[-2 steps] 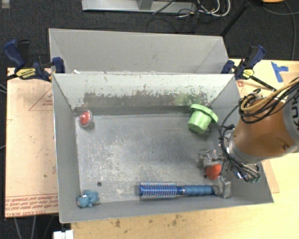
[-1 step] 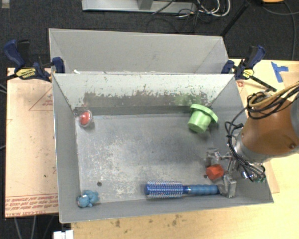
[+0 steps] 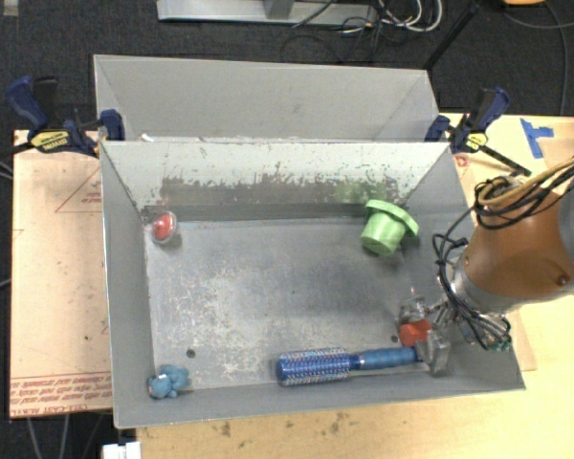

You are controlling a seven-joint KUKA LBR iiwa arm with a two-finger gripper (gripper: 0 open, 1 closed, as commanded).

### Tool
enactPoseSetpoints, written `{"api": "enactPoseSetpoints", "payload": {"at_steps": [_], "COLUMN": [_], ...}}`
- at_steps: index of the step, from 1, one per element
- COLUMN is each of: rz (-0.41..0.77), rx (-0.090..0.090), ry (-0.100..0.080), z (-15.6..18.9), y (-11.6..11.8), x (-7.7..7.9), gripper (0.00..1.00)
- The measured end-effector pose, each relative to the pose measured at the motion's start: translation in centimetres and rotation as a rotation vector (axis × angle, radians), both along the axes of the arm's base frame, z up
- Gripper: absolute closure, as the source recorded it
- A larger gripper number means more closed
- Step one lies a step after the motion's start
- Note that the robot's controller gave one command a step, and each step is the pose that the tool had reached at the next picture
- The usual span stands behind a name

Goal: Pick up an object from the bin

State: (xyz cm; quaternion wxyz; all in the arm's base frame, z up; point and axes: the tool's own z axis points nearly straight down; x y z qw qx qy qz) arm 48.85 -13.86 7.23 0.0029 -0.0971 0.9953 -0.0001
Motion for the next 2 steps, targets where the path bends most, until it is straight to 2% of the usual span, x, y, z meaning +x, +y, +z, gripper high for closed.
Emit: {"api": "enactPoseSetpoints", "payload": {"at_steps": [1,2], "rz": [0.295,0.323], "rx": [-0.002,-0.003], "ry": [-0.006,-0.006], "z": [0.1,15.3], "y": [6.6,7.9], "x": [2.4,2.8], "gripper": [1.00,1.00]}}
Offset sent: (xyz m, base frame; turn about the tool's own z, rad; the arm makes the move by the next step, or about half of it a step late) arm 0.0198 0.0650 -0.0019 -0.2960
